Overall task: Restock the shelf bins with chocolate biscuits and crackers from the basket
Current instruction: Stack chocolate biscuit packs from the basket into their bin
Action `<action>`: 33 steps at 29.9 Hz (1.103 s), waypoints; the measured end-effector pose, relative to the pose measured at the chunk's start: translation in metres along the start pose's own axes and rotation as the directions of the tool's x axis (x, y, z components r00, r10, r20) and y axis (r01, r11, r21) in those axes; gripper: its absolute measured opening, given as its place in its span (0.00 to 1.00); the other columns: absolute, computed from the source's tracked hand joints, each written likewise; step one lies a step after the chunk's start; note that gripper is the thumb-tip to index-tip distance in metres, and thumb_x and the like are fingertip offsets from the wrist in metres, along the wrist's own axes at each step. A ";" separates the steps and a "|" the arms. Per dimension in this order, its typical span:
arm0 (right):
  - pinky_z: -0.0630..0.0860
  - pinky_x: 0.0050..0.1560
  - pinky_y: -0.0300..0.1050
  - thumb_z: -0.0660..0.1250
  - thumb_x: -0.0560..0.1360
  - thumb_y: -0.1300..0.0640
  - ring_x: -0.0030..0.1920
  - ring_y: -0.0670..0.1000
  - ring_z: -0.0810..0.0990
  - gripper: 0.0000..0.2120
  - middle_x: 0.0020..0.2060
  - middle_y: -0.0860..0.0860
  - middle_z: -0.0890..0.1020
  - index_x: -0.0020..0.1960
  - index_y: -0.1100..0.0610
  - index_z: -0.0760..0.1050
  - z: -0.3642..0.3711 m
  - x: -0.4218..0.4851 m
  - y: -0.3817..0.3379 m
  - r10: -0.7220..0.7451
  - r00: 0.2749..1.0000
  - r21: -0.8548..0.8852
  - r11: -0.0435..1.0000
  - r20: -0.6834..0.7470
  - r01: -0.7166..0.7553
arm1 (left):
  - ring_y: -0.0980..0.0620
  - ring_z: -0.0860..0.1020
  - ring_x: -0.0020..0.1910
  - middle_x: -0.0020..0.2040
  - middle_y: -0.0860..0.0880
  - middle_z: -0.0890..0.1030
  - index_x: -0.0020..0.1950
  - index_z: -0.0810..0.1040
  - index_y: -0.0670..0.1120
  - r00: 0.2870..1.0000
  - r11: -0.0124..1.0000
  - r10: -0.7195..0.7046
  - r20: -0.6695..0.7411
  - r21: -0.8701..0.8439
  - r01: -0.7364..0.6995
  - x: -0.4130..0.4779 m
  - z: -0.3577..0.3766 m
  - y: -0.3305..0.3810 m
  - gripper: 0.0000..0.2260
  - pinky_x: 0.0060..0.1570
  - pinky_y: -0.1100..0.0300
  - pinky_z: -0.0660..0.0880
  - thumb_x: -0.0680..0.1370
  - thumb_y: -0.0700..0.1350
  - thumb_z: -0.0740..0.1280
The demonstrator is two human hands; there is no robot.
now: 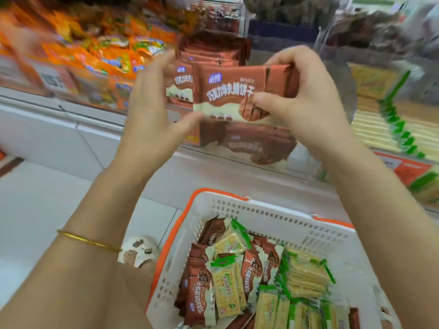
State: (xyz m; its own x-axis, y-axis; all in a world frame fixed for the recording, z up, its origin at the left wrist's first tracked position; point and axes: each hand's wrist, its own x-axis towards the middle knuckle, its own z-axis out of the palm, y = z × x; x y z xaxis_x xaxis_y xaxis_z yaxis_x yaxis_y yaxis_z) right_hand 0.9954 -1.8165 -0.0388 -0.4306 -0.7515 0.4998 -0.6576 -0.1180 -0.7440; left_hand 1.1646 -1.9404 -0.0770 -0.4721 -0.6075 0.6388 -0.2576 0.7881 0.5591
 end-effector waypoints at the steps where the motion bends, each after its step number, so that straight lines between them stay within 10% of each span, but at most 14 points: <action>1: 0.70 0.42 0.28 0.71 0.70 0.61 0.40 0.33 0.72 0.15 0.41 0.40 0.72 0.51 0.51 0.68 0.008 0.011 -0.001 -0.036 0.998 -0.024 0.999 -0.060 0.035 | 0.49 0.69 0.64 0.64 0.46 0.69 0.72 0.63 0.44 0.999 0.996 0.009 -0.054 0.086 -0.005 0.001 -0.002 -0.006 0.31 0.65 0.58 0.65 0.71 0.47 0.71; 6: 0.76 0.46 0.49 0.71 0.72 0.56 0.49 0.47 0.77 0.15 0.42 0.42 0.75 0.53 0.51 0.68 0.065 0.060 0.008 -0.025 0.998 -0.244 0.970 -0.053 0.012 | 0.40 0.66 0.68 0.67 0.39 0.70 0.67 0.69 0.38 0.997 0.938 -0.030 0.069 0.346 0.004 -0.002 0.006 -0.025 0.24 0.67 0.53 0.60 0.75 0.47 0.68; 11: 0.68 0.45 0.46 0.72 0.71 0.47 0.57 0.55 0.72 0.23 0.57 0.53 0.72 0.59 0.55 0.69 0.095 0.084 0.021 -0.032 0.998 -0.698 0.716 -0.048 -0.010 | 0.40 0.61 0.70 0.68 0.38 0.67 0.68 0.69 0.38 0.976 0.900 -0.090 0.197 0.435 -0.005 -0.008 0.014 -0.023 0.26 0.68 0.51 0.58 0.73 0.42 0.71; 20: 0.69 0.43 0.47 0.72 0.69 0.41 0.55 0.56 0.73 0.30 0.59 0.55 0.69 0.62 0.54 0.65 0.087 0.091 0.021 -0.007 0.997 -0.723 0.688 0.071 0.056 | 0.36 0.65 0.66 0.65 0.37 0.69 0.67 0.70 0.39 0.980 0.886 -0.084 0.180 0.465 -0.009 -0.009 0.015 -0.017 0.26 0.63 0.44 0.65 0.70 0.37 0.71; 25: 0.68 0.37 0.40 0.68 0.74 0.51 0.44 0.46 0.70 0.12 0.50 0.49 0.71 0.52 0.53 0.68 0.047 0.039 0.008 -0.186 0.981 -0.491 0.860 -0.050 0.138 | 0.42 0.73 0.49 0.49 0.45 0.76 0.57 0.77 0.43 0.970 0.886 0.091 0.227 0.425 -0.183 -0.020 0.016 0.013 0.13 0.48 0.48 0.72 0.73 0.43 0.63; 29: 0.67 0.37 0.41 0.64 0.73 0.63 0.38 0.44 0.69 0.06 0.41 0.45 0.71 0.47 0.54 0.70 0.025 -0.048 0.026 -0.222 0.970 -0.230 0.953 -0.100 0.195 | 0.46 0.72 0.58 0.56 0.49 0.75 0.63 0.73 0.47 0.783 0.899 0.008 0.622 0.338 -0.277 -0.047 0.040 0.023 0.14 0.54 0.51 0.71 0.78 0.49 0.62; 33: 0.70 0.37 0.46 0.61 0.76 0.60 0.40 0.50 0.76 0.05 0.42 0.45 0.75 0.52 0.54 0.71 0.028 -0.122 0.122 0.184 0.950 -0.512 0.859 0.253 -0.030 | 0.48 0.70 0.60 0.60 0.50 0.74 0.65 0.70 0.50 0.431 0.836 -0.057 0.900 0.279 -0.472 -0.077 0.076 0.024 0.15 0.57 0.52 0.71 0.80 0.52 0.59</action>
State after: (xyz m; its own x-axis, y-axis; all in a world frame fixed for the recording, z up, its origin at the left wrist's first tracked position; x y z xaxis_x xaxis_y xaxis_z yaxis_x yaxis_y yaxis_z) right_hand 0.9848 -1.7573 -0.2025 -0.3733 -0.8999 0.2255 -0.8682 0.2532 -0.4267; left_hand 1.1302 -1.8678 -0.1531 -0.9479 -0.2179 -0.2323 -0.2283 0.9734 0.0184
